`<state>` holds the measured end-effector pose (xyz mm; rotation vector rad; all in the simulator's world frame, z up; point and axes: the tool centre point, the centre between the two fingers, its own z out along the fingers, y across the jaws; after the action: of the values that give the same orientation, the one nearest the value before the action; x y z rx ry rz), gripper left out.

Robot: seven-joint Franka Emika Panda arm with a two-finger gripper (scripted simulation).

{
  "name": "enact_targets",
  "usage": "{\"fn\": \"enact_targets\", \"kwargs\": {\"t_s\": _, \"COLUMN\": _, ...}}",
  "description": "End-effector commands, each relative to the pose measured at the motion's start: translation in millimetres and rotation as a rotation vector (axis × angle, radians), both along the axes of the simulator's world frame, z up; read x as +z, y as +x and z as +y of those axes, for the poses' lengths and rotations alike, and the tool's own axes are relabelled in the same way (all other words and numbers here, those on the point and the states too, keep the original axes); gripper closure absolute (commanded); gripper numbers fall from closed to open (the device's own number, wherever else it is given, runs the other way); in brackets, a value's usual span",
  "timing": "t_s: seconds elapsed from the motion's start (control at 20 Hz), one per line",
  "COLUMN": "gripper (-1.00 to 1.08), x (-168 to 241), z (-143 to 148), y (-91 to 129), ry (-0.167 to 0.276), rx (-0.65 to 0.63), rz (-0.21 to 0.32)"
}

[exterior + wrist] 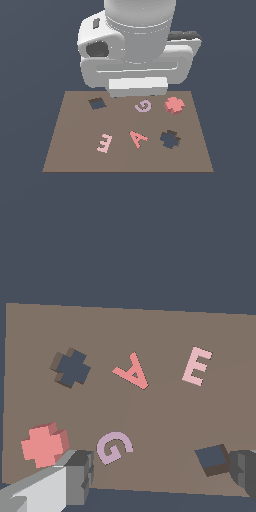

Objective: Insert a designated object into the corresponding slot on a board.

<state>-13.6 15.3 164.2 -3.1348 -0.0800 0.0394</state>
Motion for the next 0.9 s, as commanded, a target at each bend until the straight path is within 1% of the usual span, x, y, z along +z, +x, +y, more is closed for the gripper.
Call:
{"fn": "enact_targets", "kwargs": {"t_s": 0.0, "gripper": -0.92, "x": 0, "z": 0, "y": 0, "ry": 0.0, "rx": 0.0, "rz": 0.0}}
{"fn": "enact_targets", "kwargs": {"t_s": 0.2, "gripper": -0.92, "x": -4, "z": 5, "y": -2, "ry": 0.0, "rx": 0.006, "rz": -0.001}}
{"fn": "enact_targets", "kwargs": {"t_s": 0.4, "gripper": -0.92, "x": -14, "z": 20, "y": -7, "ry": 0.0, "rx": 0.025, "rz": -0.003}}
{"fn": "enact_targets", "kwargs": {"t_s": 0.6, "gripper": -0.92, "x": -32, "z": 44, "y": -16, "ry": 0.001, "rx": 0.056, "rz": -0.008}}
{"fn": "enact_targets", "kwargs": {"t_s": 0.85, "gripper": -0.92, "x": -65, "z": 87, "y": -34, "ry": 0.001, "rx": 0.111, "rz": -0.015}}
